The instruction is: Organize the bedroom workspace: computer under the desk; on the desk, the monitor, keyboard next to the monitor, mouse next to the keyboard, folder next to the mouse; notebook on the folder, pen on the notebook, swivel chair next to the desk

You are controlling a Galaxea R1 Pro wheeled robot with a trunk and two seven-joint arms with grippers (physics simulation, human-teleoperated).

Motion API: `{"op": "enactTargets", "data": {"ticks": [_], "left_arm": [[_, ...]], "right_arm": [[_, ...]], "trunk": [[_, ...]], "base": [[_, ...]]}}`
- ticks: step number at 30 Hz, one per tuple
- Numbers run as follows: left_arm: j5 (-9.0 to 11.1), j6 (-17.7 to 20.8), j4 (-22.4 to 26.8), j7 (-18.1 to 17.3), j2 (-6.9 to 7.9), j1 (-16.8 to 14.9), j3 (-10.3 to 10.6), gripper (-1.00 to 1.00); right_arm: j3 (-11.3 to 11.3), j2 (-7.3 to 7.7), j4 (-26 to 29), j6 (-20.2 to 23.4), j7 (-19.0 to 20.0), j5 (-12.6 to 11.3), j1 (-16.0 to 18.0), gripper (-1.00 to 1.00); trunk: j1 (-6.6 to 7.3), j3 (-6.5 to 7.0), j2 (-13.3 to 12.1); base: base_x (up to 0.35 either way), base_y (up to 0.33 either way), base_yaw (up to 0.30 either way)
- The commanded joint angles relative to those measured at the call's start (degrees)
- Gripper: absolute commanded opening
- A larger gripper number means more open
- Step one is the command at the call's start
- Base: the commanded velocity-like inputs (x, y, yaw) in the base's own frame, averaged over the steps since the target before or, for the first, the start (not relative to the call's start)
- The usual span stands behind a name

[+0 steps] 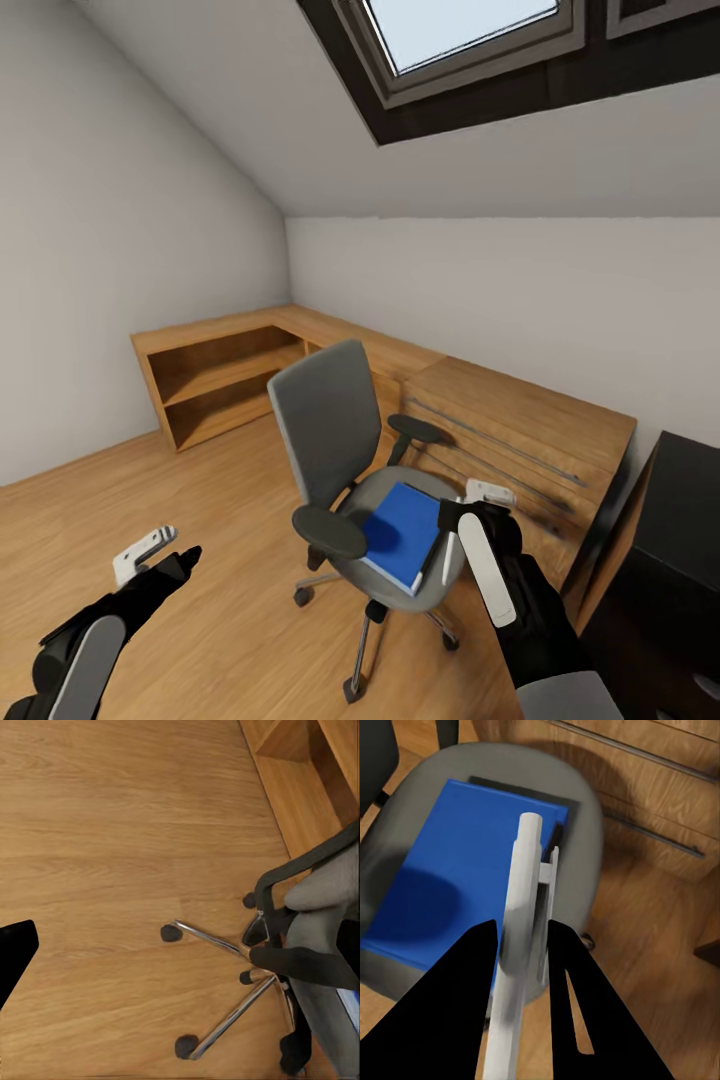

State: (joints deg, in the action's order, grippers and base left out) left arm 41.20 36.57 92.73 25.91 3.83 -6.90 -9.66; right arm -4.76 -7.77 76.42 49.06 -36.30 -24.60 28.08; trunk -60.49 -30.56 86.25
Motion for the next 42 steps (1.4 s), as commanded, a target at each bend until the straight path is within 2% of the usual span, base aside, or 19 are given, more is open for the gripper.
{"op": "enactTargets", "data": {"ticks": [1, 3, 4, 6, 7, 10, 11, 15, 21, 22, 25, 30, 35, 42], "left_arm": [[0.37, 0.16, 0.08, 0.54, 0.02, -0.04, 0.36, 1.0], [-0.57, 0.2, 0.06, 0.57, 0.0, -0.04, 1.11, 1.0], [-2.81, 0.26, 0.05, 0.6, -0.04, -0.04, 2.92, 1.0], [-3.02, 0.25, 0.02, 0.62, -0.04, -0.04, 3.78, 1.0], [-3.22, 0.3, -0.01, 0.72, -0.01, -0.04, 6.25, 1.0], [-3.23, 0.33, -0.01, 0.72, 0.03, -0.04, 6.74, 1.0], [-3.26, 0.34, -0.01, 0.72, 0.15, -0.04, 7.71, 1.0], [-3.57, 0.34, -0.04, 0.81, 0.19, -0.04, 9.05, 1.0], [-6.95, 0.34, -0.09, 0.83, 0.14, -0.04, 11.06, 1.0], [-8.49, 0.31, -0.16, 0.81, 0.01, -0.04, 12.67, 1.0], [-8.89, 0.26, -0.25, 0.88, -0.01, -0.04, 14.3, 1.0], [-8.95, 0.25, -0.67, 0.89, -0.04, -0.04, 14.64, 1.0], [-8.92, 0.3, -0.94, 0.87, -0.05, -0.04, 15.11, 1.0], [-8.93, 0.21, -2.93, 0.85, 0.14, -0.04, 19.31, 1.0]], "right_arm": [[-0.06, -0.01, 0.19, 0.07, -0.53, -0.63, 0.05, -1.0], [-0.07, -0.03, 0.81, 0.07, -0.53, -0.66, 0.05, -1.0], [-0.08, -0.11, 2.55, 0.07, -0.53, -0.7, -0.03, -1.0], [-0.08, -0.1, 2.74, 0.07, -0.53, -0.71, -0.04, -1.0], [-0.08, -0.05, 2.89, 0.01, -0.47, -0.71, -0.04, -1.0], [-0.08, -0.05, 2.87, -0.01, -0.45, -0.71, -0.04, -1.0], [-0.08, -0.05, 2.87, -0.02, -0.44, -0.7, -0.04, -1.0], [-0.06, -0.05, 2.86, -0.03, -0.44, -0.67, -0.04, -1.0], [-0.04, -0.05, 2.88, -0.05, -0.44, -0.63, -0.04, -1.0], [-0.02, -0.05, 2.86, -0.1, -0.44, -0.62, -0.04, -1.0], [0.02, -0.05, 2.86, -0.11, -0.44, -0.63, -0.04, -1.0], [0.15, 0.02, 2.86, -0.22, -0.44, -0.62, -0.04, -1.0], [0.18, 0.1, 2.86, -0.4, -0.44, -0.62, -0.04, -1.0], [1.47, 0.12, 2.86, -0.45, -0.44, -0.62, -0.04, -1.0]], "trunk": [[0.23, 0.12, -0.38], [0.67, 0.48, -1.18], [0.89, 0.66, -1.58], [1.33, 1.02, -2.39], [1.55, 1.2, -2.79], [2.2, 1.74, -3.99], [2.42, 1.92, -4.39], [3.3, 2.63, -6.0], [4.62, 3.67, -8.4], [4.84, 3.85, -8.8], [5.5, 4.39, -10.01], [6.6, 5.29, -12.01], [6.6, 5.29, -12.01], [6.6, 5.29, -12.01]], "base": [[0.0, 0.0, 0.0], [0.0, 0.0, 0.0], [0.0, 0.0, 0.0], [0.0, 0.0, 0.0], [0.0, 0.0, 0.0], [0.0, 0.0, -0.017], [0.0, 0.0, -0.19], [0.0, 0.0, -0.237], [0.0, 0.0, -0.117], [0.0, 0.0, -0.011], [0.0, 0.0, -0.005], [0.0, 0.0, -0.011], [0.0, 0.0, -0.148], [0.0, 0.0, -0.239]]}}
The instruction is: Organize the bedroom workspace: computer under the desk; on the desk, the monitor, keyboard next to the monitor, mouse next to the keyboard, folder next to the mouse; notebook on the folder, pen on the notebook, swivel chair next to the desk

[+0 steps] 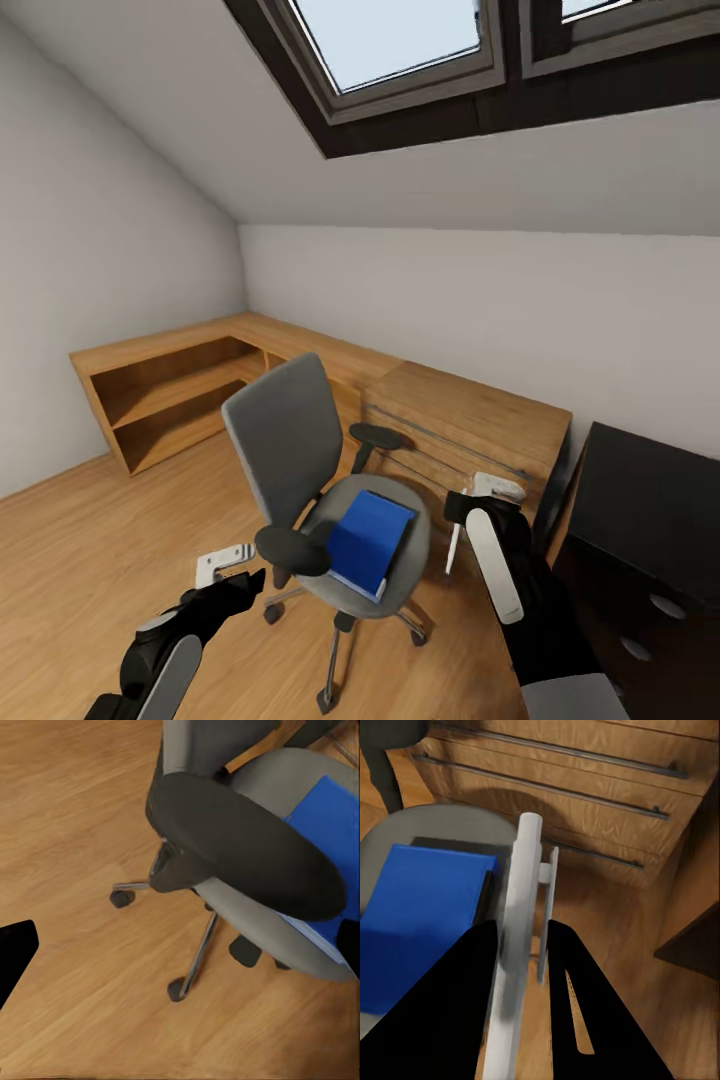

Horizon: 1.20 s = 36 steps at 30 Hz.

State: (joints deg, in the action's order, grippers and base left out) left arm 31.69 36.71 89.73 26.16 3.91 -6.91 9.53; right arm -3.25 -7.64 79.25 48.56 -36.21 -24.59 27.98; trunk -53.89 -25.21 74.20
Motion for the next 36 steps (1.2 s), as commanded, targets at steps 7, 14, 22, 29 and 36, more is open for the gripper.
{"op": "enactTargets", "data": {"ticks": [7, 14, 22, 29, 36], "left_arm": [[0.49, -0.03, -0.49, 0.63, 0.05, -0.04, 1.16, 1.0], [0.48, -0.05, -0.59, 0.65, 0.04, -0.04, 1.63, 1.0], [0.47, -0.14, -0.6, 0.65, 0.05, -0.04, 3.12, 1.0], [0.47, -0.15, -0.75, 0.65, 0.1, -0.04, 3.3, 1.0], [0.47, -0.15, -0.85, 0.65, 0.14, -0.04, 3.36, 1.0]], "right_arm": [[1.69, 0.0, 0.05, 0.04, -0.52, -0.64, 0.06, -1.0], [2.97, 0.0, 0.06, 0.04, -0.52, -0.64, 0.06, -1.0], [5.24, 0.05, 0.07, 0.04, -0.52, -0.65, 0.06, -1.0], [7.06, 0.04, 0.04, 0.04, -0.45, -0.64, 0.06, -1.0], [7.11, 0.11, -0.31, -0.05, -0.04, -0.72, 0.06, -1.0]], "trunk": [[0.0, -0.07, 0.04], [0.0, -0.07, 0.04], [0.0, -0.08, 0.04], [0.0, -0.29, 0.04], [0.0, -0.3, 0.04]], "base": [[0.003, -0.121, -0.262], [0.052, -0.297, -0.267], [0.165, -0.292, -0.268], [0.239, -0.242, -0.139], [0.298, -0.116, -0.006]]}}
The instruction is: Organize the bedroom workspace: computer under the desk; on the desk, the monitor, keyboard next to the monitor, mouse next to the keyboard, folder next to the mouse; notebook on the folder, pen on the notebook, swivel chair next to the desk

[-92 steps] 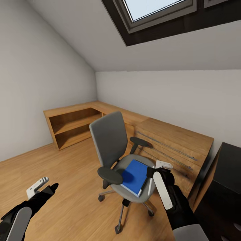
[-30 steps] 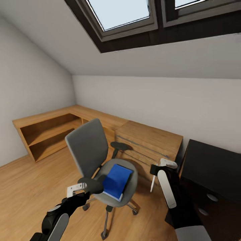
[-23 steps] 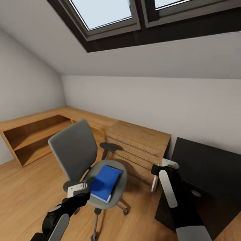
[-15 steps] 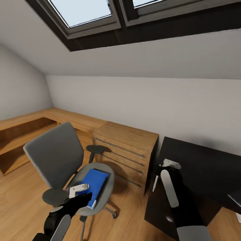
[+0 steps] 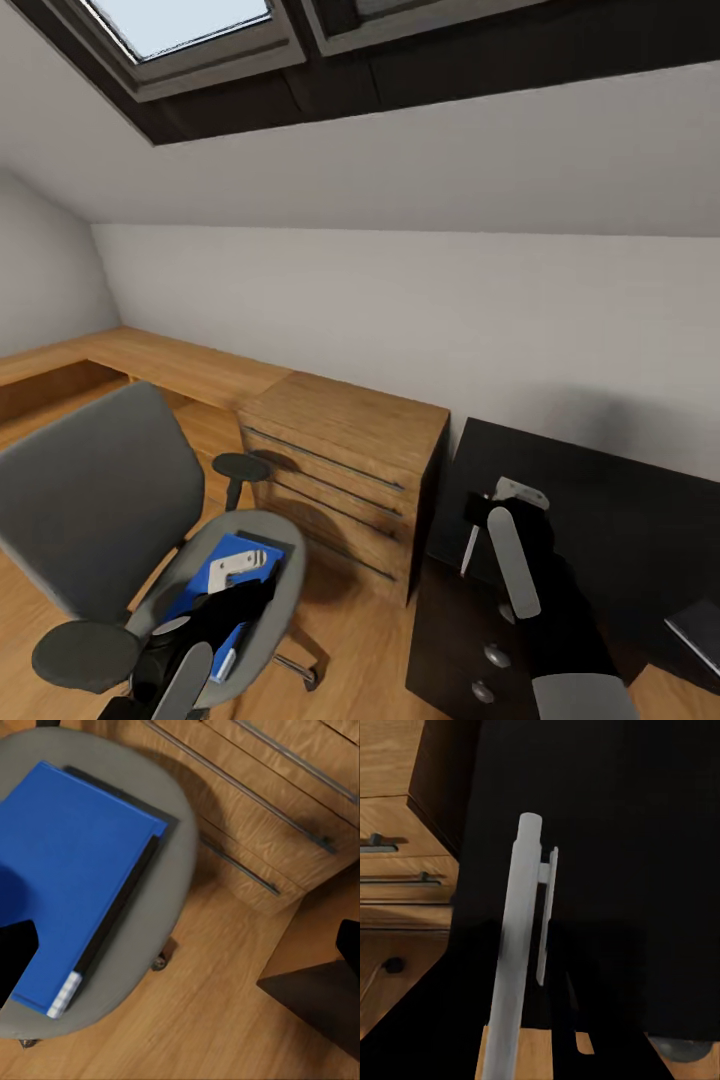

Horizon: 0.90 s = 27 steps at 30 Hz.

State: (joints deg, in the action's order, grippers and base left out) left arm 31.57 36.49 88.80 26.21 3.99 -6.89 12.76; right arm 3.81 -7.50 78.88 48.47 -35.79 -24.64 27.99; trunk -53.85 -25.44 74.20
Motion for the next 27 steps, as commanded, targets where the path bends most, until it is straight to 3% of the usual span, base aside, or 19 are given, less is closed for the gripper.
{"op": "enactTargets", "data": {"ticks": [1, 6, 11, 13, 15, 17, 18, 21, 27], "left_arm": [[0.59, 0.08, 0.07, 0.6, 0.06, -0.05, 0.14, 1.0], [0.59, 0.08, 0.06, 0.6, 0.06, -0.05, 0.12, 1.0], [0.61, 0.06, 0.04, 0.6, 0.06, -0.05, 0.15, 1.0], [0.6, 0.07, 0.01, 0.6, 0.06, -0.05, 0.15, 1.0], [0.65, 0.12, -0.16, 0.6, 0.06, -0.05, 0.09, 1.0], [0.67, 0.14, -0.61, 0.57, 0.01, -0.05, 0.08, 1.0], [0.67, 0.15, -0.85, 0.55, 0.0, -0.05, 0.11, 1.0], [0.68, 0.16, -1.09, 0.52, -0.02, -0.05, 0.14, 1.0], [0.64, 0.04, -0.71, 0.47, -0.09, -0.05, 0.12, 1.0]], "right_arm": [[0.06, -0.01, 0.05, 0.05, -0.44, -0.67, 0.05, -1.0], [0.1, 0.03, -0.02, 0.04, 0.12, -0.67, 0.05, -1.0], [1.36, 0.37, -1.56, 0.05, 4.1, -0.67, 0.05, -1.0], [2.88, 0.71, -3.62, 0.16, 6.66, -0.67, 0.07, -1.0], [7.11, 2.65, -7.26, 0.73, 11.38, -0.74, 0.17, -1.0], [8.71, 3.16, -8.1, 0.92, 12.22, -0.79, 0.2, -1.0], [10.2, 3.43, -8.65, 1.3, 12.61, -1.12, 0.23, -1.0], [11.17, 3.61, -8.99, 2.16, 12.82, -2.08, 0.27, -1.0], [12.14, 6.4, -14.86, 4.12, 13.03, -7.88, 1.03, -1.0]], "trunk": [[-0.03, -0.07, 0.04], [-0.03, -0.07, 0.04], [-0.03, -0.07, 0.04], [-0.03, -0.07, 0.04], [-0.03, -0.07, 0.04], [-0.03, -0.07, 0.04], [-0.03, -0.07, 0.04], [-0.03, -0.07, 0.04], [-0.03, -0.07, 0.04]], "base": [[0.311, -0.095, 0.0], [0.31, -0.136, 0.0], [0.303, -0.179, 0.0], [0.301, -0.186, 0.0], [0.23, -0.156, 0.0], [0.115, -0.086, 0.0], [0.046, -0.034, 0.0], [0.03, -0.022, 0.0], [0.006, -0.005, 0.0]]}}
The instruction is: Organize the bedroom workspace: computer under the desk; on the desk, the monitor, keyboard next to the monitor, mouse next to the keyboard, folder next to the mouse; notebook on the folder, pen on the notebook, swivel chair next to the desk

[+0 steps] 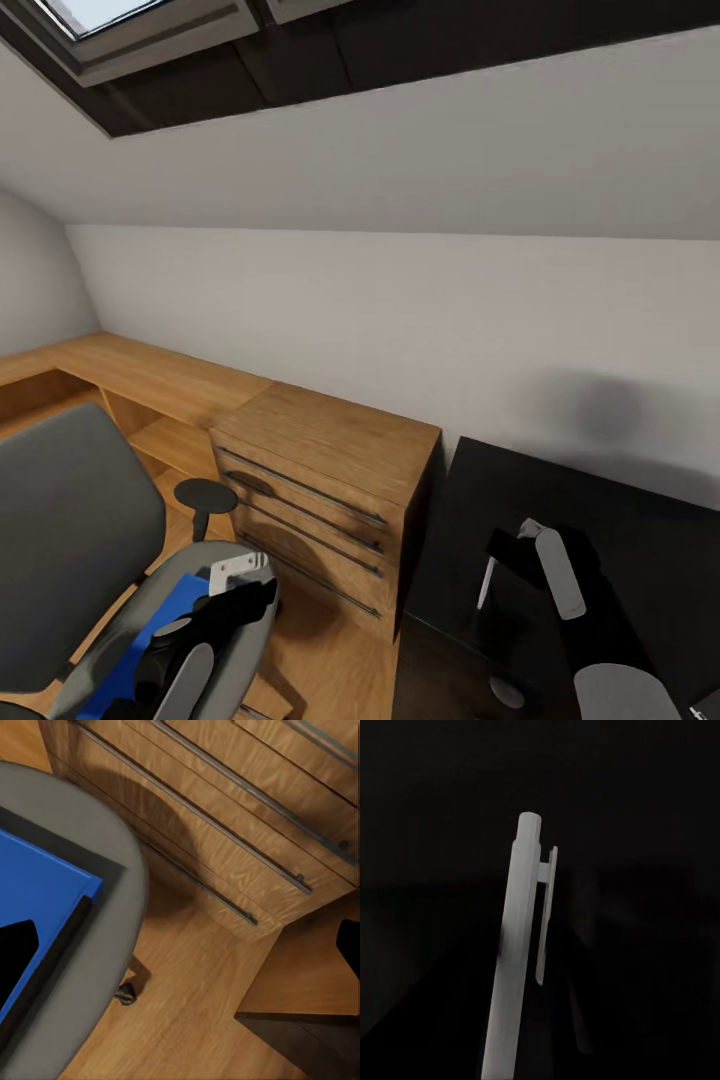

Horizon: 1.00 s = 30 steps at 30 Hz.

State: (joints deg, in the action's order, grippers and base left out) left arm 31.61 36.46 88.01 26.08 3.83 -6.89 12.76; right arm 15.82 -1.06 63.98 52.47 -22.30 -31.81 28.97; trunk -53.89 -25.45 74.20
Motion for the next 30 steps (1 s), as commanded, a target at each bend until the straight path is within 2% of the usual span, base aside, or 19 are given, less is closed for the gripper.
{"op": "enactTargets", "data": {"ticks": [1, 5, 18, 26, 27, 30], "left_arm": [[0.61, 0.04, 0.25, 0.6, 0.05, -0.05, 0.12, 1.0], [0.62, -0.14, 1.5, 0.7, 0.04, -0.05, 0.0, 1.0], [0.56, -0.19, 1.68, 0.81, 0.04, -0.05, -0.02, 1.0], [0.64, -0.16, 1.64, 0.81, 0.03, -0.05, -0.02, 1.0], [0.64, -0.16, 1.64, 0.81, 0.03, -0.05, -0.02, 1.0], [0.64, -0.15, 1.64, 0.81, 0.03, -0.05, -0.02, 1.0]], "right_arm": [[0.16, 0.18, -0.42, 0.16, -0.46, -1.2, 0.17, -1.0], [0.13, 0.9, -2.16, 0.19, -0.65, -2.96, 0.6, -1.0], [0.09, 0.97, -2.53, 0.11, -0.72, -3.16, 0.65, -1.0], [-0.05, 0.92, -2.47, -0.07, -0.79, -3.1, 0.65, -1.0], [-0.1, 0.91, -2.46, -0.09, -0.8, -3.09, 0.65, 1.0], [-0.15, 0.89, -2.46, -0.11, -0.81, -3.03, 0.65, 1.0]], "trunk": [[0.0, -0.07, 0.04], [-0.22, -0.25, 0.44], [-3.08, -2.58, 5.66], [-3.08, -2.58, 5.66], [-3.08, -2.58, 5.66], [-3.08, -2.58, 5.66]], "base": [[0.002, -0.002, 0.0], [0.0, 0.0, 0.0], [0.0, 0.0, 0.0], [0.0, 0.0, 0.0], [0.0, 0.0, 0.0], [0.0, 0.0, 0.0]]}}
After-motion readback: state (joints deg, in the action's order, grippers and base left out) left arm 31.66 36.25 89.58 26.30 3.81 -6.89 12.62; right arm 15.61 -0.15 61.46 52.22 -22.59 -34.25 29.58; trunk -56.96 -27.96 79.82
